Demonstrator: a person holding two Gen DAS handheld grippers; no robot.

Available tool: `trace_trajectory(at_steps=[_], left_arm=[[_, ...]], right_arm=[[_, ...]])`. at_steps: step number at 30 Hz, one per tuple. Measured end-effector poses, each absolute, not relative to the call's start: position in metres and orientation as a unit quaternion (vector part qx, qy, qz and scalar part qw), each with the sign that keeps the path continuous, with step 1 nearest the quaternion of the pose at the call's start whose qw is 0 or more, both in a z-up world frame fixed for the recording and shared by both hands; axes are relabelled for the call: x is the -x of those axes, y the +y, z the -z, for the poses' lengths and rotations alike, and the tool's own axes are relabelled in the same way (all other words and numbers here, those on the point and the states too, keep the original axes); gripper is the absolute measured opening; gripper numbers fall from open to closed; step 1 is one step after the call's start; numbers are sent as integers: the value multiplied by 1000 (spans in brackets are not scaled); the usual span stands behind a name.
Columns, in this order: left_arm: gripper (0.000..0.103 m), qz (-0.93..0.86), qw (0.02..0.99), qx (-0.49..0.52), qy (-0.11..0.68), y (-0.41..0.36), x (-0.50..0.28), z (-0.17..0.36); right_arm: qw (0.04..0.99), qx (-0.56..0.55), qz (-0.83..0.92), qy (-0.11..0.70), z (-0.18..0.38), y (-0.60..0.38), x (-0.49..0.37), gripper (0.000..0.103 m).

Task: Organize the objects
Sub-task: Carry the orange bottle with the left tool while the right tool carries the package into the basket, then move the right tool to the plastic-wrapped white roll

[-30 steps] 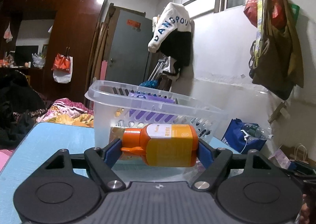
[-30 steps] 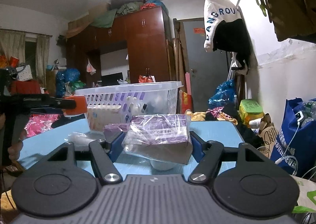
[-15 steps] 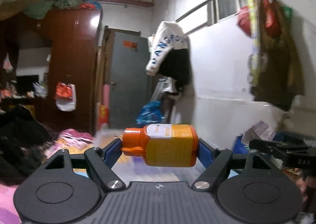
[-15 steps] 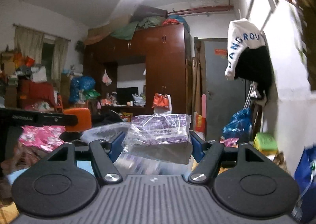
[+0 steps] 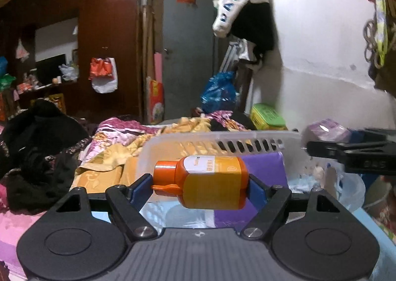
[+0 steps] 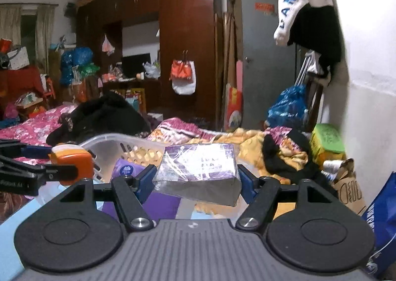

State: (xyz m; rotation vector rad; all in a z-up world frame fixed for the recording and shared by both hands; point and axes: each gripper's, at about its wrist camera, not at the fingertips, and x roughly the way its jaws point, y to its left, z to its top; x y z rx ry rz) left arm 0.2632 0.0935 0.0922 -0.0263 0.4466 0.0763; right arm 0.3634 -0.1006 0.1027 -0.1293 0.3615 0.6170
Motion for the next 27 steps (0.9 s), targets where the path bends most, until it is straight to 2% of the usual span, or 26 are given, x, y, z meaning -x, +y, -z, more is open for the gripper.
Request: trace_trajectory(at_steps=[2,4,9,14,17,22,27], left_arm=[[83,-42,975,6,217,90,-261,-89],[83,-50,976,13,214,90,-259,-88],[99,-58,983,30,171,90,-237,-91],[100,-37,990,42,129,82,-201,-95],[100,4,992,42,119,68,-169,-80],[100,71,985,33,153,38,-148,-35],[100,94,977,11,191,19,-165,-10]], right_arm=[[937,65,-296,174,-100,-100,-360,74],[938,53,-296,171,-100,-106,-357,102],[943,13,-300,142,-104,-139,-337,103],[935,-15,-324,146,-73,-186,-301,103],[934,-26,-322,154,-49,-211,-281,103],[924,-36,-320,207,-15,-225,-267,103],[926,3,-317,206,-1,-212,-264,103]])
